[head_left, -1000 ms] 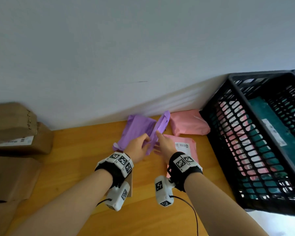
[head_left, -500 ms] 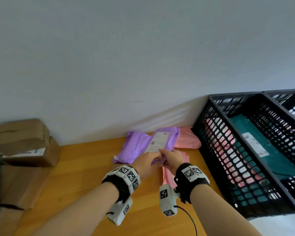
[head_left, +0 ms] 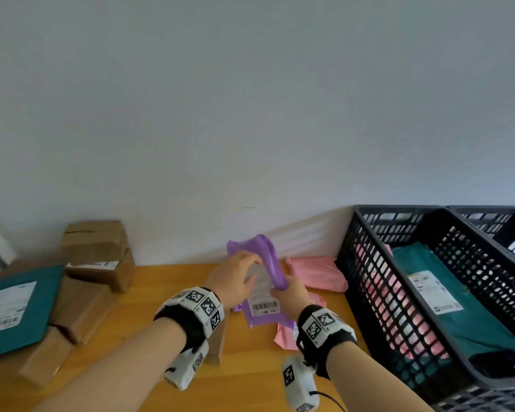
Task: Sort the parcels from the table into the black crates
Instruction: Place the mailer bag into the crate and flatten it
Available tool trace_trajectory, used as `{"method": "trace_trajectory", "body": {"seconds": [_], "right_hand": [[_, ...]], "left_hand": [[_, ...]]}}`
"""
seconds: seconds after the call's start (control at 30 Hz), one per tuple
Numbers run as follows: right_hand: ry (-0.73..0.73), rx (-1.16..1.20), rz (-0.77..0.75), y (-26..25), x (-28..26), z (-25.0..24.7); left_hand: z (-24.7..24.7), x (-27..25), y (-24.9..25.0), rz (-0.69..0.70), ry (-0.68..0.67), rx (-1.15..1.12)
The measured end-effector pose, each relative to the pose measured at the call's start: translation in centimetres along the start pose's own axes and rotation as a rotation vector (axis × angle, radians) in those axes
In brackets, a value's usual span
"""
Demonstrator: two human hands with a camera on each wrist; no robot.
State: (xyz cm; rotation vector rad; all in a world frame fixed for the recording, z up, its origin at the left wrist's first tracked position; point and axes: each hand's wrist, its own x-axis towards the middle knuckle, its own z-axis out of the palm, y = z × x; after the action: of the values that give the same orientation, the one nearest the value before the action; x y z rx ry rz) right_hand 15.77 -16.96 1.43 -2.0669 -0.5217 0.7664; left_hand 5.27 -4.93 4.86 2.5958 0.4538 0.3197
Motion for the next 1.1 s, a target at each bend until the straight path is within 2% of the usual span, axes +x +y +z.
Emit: {"method": "trace_trajectory", "body": {"seconds": [0.13, 0.2, 0.37, 0.43, 0.57, 0.77, 0.9, 1.0, 1.1], "right_hand": [[-0.007, -0.306, -0.105, -0.1, -2.1, 0.4], [0.000, -0.416, -0.159, -0.6, -3.1, 0.5], [0.025, -0.733, -0.326, -2.4, -5.6, -0.1], [0.037, -0.825, -0.372, -3.2, -6.3, -0.4], [0.086, -0.978, -0.469, -4.7, -7.5, -0.9], [0.213, -1.122, -0.641, -7.4, -8.3, -0.9], [0.286, -1.122, -0.725, -8.6, -8.2, -0.6], [0.480, -1.076, -0.830, -9.2, -7.8, -0.2], [0.587, -0.985, -0.847, -9.7, -7.3, 0.2]], "left_hand": [[-1.3, -2.2, 1.4, 0.040, 0.161, 0.108], [-1.8, -3.2, 2.2, 0.031, 0.172, 0.211], [-2.9, -4.7, 3.3, -0.052, -0.005, 0.503], [-3.6, -5.1, 3.8, -0.107, -0.088, 0.531], [-5.0, -5.4, 4.6, -0.141, -0.099, 0.533], [-6.4, -5.1, 4.2, -0.210, -0.089, 0.491], [-6.8, -4.6, 3.3, -0.225, -0.039, 0.511], [-7.3, -4.4, 2.8, -0.208, 0.028, 0.474], [-7.9, -4.2, 2.1, -0.225, 0.053, 0.411]]}}
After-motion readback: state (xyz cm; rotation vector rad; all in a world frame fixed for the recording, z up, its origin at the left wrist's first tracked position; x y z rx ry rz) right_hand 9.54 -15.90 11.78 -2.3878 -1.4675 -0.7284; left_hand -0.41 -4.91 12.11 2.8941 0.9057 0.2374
